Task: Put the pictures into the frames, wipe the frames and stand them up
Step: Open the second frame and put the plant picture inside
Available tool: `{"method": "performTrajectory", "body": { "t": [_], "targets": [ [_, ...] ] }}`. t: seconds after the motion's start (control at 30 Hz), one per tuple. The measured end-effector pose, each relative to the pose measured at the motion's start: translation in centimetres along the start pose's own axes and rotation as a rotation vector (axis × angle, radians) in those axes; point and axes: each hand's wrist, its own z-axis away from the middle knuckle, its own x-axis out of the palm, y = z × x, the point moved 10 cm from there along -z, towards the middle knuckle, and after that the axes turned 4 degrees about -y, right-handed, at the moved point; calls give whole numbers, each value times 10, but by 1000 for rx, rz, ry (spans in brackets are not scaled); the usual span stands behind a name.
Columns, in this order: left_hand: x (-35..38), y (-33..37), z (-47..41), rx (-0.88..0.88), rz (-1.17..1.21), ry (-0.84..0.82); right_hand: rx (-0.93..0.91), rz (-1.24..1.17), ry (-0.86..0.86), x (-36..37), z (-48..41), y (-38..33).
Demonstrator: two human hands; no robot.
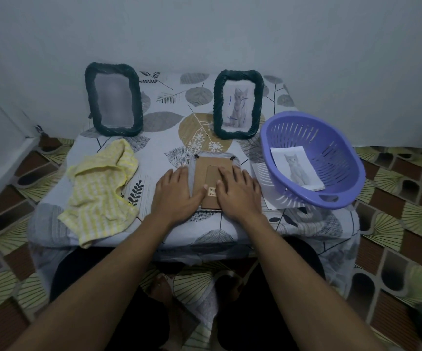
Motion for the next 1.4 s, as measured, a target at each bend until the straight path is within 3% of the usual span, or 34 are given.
{"method": "performTrajectory", "body": {
  "t": [0.33, 0.53, 0.9, 1.4],
  "targets": [
    [-1, -2, -3, 5, -83, 45, 3, -35, -54, 3, -1, 2],
    [-3, -2, -4, -2, -95, 57, 4, -262, -91, -8, 1, 9],
    [-2, -5, -5, 7, -97, 68, -6, 63, -11, -38, 49, 20],
    [-4, -3, -3, 24, -72, 73, 76, 43, 111, -58, 61, 21]
  ]
}}
